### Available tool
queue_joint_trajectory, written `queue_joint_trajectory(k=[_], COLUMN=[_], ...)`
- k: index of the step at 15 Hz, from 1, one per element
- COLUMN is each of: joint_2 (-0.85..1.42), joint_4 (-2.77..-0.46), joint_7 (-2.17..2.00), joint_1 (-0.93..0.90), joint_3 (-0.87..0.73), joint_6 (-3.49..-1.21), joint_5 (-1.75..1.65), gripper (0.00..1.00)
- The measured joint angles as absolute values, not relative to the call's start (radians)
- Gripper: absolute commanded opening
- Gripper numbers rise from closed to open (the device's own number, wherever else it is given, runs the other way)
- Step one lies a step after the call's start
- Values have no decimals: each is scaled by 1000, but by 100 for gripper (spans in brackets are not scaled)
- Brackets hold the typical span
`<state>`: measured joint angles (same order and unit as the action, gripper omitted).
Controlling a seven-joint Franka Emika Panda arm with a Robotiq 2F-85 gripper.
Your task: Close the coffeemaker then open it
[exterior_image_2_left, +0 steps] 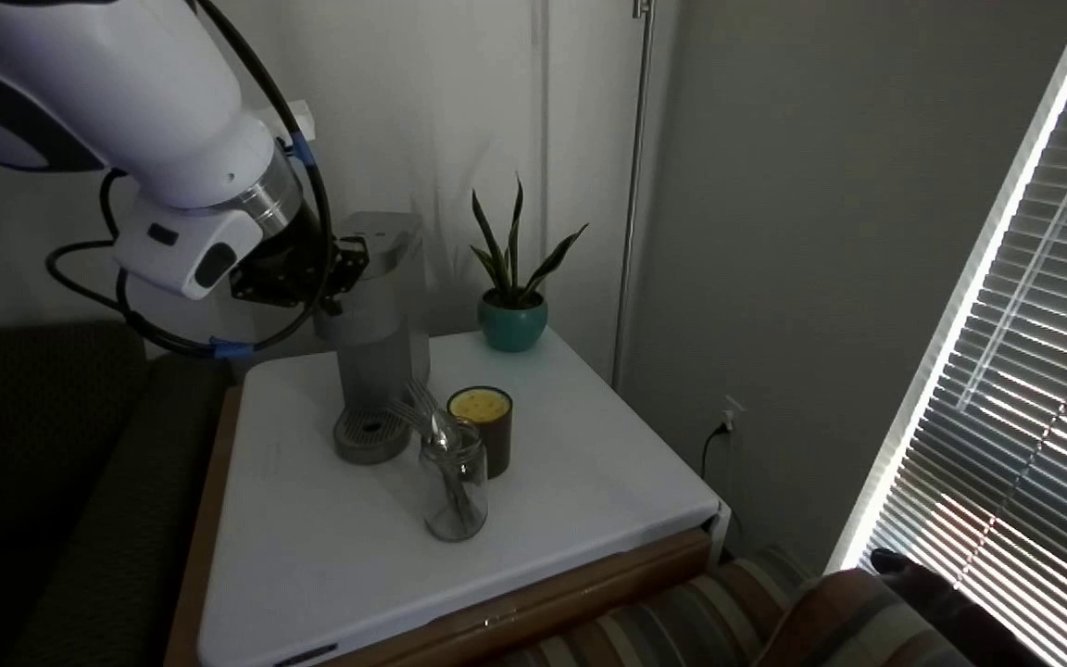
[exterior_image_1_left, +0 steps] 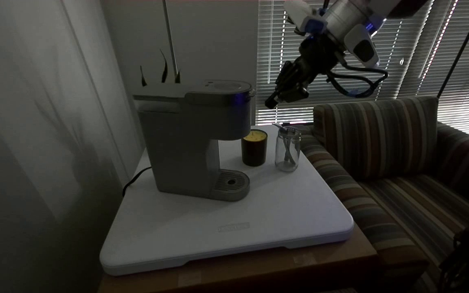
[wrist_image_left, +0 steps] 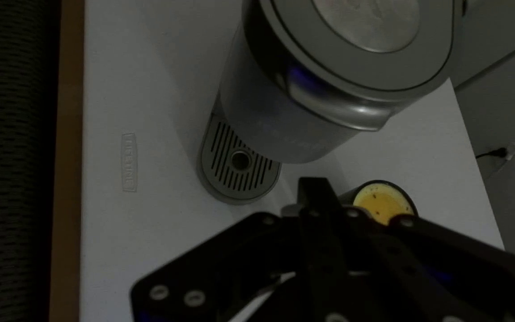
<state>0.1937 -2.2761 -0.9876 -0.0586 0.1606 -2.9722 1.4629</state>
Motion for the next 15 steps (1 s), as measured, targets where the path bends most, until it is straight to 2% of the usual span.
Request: queue_joint_trajectory(k=[15], joint_2=[254], joint_4=[-2189], joint_7=[-963], joint_1=[-59], joint_3=[166], joint_6=[-2969], joint_5=[1462], gripper=[0])
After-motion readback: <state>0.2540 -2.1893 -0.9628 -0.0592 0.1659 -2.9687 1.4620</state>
